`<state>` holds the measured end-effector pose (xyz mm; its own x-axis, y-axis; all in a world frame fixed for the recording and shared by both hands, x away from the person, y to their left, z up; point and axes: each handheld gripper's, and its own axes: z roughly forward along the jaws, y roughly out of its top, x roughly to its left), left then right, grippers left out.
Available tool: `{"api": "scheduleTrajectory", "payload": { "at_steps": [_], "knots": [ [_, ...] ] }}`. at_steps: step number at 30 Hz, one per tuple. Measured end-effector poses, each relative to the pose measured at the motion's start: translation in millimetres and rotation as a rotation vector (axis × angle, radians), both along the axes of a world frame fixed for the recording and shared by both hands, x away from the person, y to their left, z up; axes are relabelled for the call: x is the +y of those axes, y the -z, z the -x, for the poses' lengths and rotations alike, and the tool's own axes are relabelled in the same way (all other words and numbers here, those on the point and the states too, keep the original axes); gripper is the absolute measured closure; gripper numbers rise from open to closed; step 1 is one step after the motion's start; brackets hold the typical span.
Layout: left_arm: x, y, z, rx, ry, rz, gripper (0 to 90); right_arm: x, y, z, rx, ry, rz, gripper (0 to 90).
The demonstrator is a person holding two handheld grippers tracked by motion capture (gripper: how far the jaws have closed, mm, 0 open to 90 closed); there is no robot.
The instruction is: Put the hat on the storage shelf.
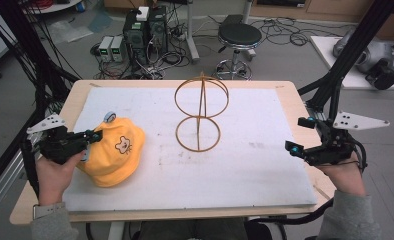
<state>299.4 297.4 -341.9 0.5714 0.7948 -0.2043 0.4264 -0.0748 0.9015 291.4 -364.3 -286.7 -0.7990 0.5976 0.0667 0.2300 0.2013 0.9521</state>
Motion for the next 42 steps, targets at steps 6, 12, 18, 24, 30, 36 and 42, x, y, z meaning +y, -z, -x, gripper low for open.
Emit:
{"api": "scheduleTrajectory", "payload": {
  "at_steps": [6, 12, 18, 24, 30, 36, 42],
  "knots": [
    [-13.4, -7.1, 1.4, -0.009, 0.038, -0.003, 83.4, 2.3, 0.0, -2.3, 0.007, -0.009, 0.004, 1.3],
    [-15.9, -14.8, 2.1, -0.018, 0.064, 0.015, 83.4, 1.4, 0.3, -1.9, 0.006, -0.014, -0.002, 1.3],
    [-20.4, -29.5, 1.6, -0.042, 0.097, 0.012, 83.3, -0.1, 1.1, -2.8, 0.008, -0.012, -0.006, 1.3],
    [-28.2, -50.7, -4.4, -0.050, 0.132, -0.011, 83.3, 1.8, 1.8, -3.2, 0.018, -0.017, -0.003, 1.3],
    [-31.3, -63.0, -6.2, -0.061, 0.153, -0.005, 83.4, 1.6, 2.2, -3.5, 0.017, -0.017, -0.003, 1.3],
    [-36.7, -75.0, -7.7, -0.069, 0.173, -0.017, 83.4, 0.4, 4.1, -5.3, 0.024, -0.016, -0.003, 1.3],
    [-44.1, -90.7, -8.7, -0.081, 0.182, -0.032, 83.4, 0.5, 5.0, -6.1, 0.029, -0.019, -0.004, 1.3]
  ]
}}
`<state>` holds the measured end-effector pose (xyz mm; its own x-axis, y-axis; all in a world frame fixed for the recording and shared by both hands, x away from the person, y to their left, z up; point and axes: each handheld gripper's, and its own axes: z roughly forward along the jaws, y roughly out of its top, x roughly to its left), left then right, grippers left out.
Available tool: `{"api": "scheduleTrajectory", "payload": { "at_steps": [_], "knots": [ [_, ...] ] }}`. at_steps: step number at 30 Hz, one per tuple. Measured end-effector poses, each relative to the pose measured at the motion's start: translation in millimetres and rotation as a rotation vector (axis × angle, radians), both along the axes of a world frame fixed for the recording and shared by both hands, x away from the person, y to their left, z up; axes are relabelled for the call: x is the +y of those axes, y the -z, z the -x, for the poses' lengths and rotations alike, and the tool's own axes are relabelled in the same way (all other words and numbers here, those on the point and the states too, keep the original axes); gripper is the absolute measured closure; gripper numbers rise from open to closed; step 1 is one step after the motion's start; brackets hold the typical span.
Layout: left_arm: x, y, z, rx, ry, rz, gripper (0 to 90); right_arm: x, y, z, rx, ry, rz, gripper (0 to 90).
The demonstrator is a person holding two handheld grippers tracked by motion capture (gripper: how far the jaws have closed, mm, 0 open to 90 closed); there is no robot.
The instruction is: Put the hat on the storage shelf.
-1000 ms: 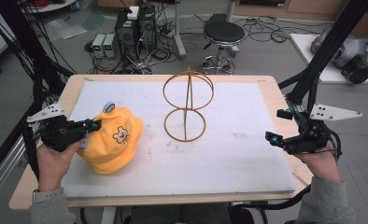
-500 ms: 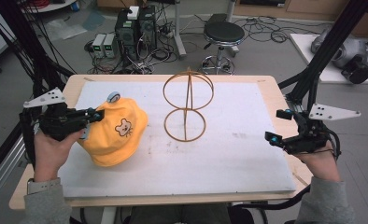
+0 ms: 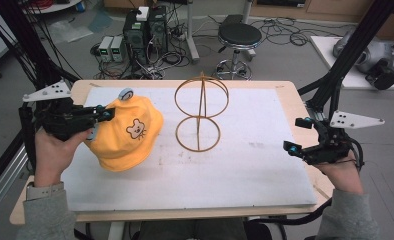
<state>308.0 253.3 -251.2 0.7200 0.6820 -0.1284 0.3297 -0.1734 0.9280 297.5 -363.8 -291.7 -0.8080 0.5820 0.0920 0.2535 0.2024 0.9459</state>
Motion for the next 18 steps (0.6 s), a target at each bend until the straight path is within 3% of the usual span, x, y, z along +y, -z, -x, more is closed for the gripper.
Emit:
{"api": "scheduleTrajectory", "payload": {
  "at_steps": [11, 18],
  "knots": [
    [-13.1, -32.4, -4.2, -0.034, 0.014, -0.032, 83.4, 0.3, 2.1, -1.6, 0.007, -0.004, 0.001, 1.3],
    [-18.7, -45.1, -8.2, -0.046, 0.028, -0.021, 83.3, 2.4, 1.9, -1.0, 0.010, -0.016, 0.003, 1.3]
  ]
}}
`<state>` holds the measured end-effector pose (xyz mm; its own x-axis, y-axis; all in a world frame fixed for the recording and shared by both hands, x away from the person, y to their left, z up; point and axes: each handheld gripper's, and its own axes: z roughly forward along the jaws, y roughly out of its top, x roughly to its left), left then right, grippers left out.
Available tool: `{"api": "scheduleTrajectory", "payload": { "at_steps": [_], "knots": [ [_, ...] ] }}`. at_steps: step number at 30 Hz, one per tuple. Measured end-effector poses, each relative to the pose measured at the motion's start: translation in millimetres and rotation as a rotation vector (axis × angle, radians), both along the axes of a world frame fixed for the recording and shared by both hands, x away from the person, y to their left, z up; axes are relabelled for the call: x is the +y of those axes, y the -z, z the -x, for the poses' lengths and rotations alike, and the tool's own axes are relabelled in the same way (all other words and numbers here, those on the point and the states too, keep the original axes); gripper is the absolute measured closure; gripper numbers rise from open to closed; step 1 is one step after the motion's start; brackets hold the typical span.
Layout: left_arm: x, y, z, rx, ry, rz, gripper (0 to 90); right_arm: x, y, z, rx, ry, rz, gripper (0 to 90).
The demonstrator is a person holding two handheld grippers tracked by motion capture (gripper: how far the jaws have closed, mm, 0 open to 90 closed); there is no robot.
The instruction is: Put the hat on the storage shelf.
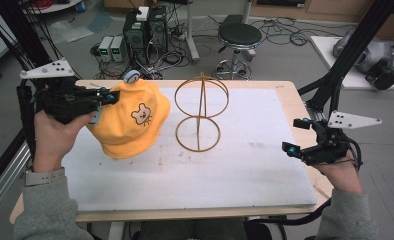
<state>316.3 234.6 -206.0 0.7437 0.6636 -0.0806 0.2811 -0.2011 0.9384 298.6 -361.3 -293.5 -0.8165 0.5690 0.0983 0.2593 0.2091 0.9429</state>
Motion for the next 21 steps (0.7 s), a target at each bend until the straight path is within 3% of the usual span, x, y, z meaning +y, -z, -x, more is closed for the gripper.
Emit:
{"api": "scheduleTrajectory", "payload": {
  "at_steps": [9, 14, 21],
  "knots": [
    [-14.6, -11.3, -10.6, 0.003, 0.012, 0.010, 83.3, 1.9, -0.6, 0.3, -0.003, -0.010, 0.002, 1.3],
    [-23.0, -16.7, -15.6, -0.002, 0.016, 0.041, 83.3, 0.8, -0.7, -0.1, -0.007, -0.011, -0.002, 1.3],
    [-37.3, -24.9, -24.3, -0.007, 0.034, 0.035, 83.3, -1.8, -1.1, 0.8, -0.006, -0.017, -0.011, 1.3]
  ]
}}
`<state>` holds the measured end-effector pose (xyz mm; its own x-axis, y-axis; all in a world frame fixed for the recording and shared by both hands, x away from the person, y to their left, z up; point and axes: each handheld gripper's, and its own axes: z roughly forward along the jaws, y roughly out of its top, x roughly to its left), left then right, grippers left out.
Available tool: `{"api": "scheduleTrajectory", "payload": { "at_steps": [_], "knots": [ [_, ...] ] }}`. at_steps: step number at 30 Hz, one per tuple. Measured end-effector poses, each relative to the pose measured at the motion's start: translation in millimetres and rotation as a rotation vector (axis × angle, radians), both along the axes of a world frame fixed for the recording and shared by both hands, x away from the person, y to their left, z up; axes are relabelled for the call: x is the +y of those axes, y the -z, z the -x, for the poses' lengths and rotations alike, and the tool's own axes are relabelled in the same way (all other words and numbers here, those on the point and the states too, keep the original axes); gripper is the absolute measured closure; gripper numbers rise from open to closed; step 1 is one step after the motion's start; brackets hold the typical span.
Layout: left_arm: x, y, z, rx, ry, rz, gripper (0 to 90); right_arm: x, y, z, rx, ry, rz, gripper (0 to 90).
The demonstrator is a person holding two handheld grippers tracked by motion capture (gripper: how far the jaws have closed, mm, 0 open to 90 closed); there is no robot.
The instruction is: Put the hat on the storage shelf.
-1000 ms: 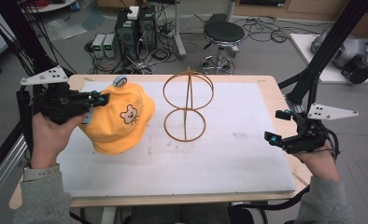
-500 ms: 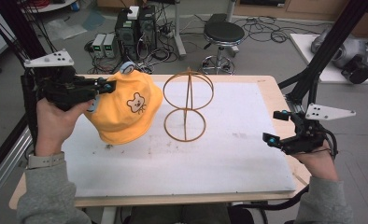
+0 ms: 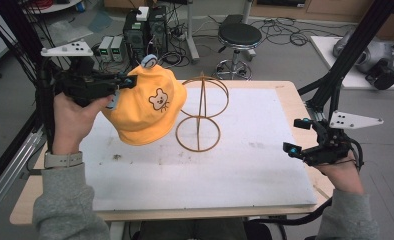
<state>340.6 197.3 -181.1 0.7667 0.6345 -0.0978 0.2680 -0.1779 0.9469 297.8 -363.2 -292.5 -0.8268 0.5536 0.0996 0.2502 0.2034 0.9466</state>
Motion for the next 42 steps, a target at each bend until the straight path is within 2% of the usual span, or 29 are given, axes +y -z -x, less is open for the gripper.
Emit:
{"api": "scheduleTrajectory", "payload": {
  "at_steps": [15, 21, 36, 42],
  "knots": [
    [-38.9, -15.9, -20.3, -0.008, 0.055, -0.019, 83.3, -0.7, -0.5, 4.4, -0.002, -0.009, -0.002, 1.3],
    [-52.5, -19.1, -30.4, -0.022, 0.068, -0.011, 83.3, -0.4, 1.1, 8.0, 0.000, -0.010, 0.006, 1.3],
    [-76.0, -14.5, -56.1, 0.000, 0.134, -0.024, 83.3, -7.9, 3.9, 18.9, 0.009, 0.011, 0.008, 1.3],
    [-90.6, -9.9, -65.8, 0.015, 0.158, -0.031, 83.3, -11.3, 3.6, 23.0, 0.007, 0.017, 0.009, 1.3]
  ]
}}
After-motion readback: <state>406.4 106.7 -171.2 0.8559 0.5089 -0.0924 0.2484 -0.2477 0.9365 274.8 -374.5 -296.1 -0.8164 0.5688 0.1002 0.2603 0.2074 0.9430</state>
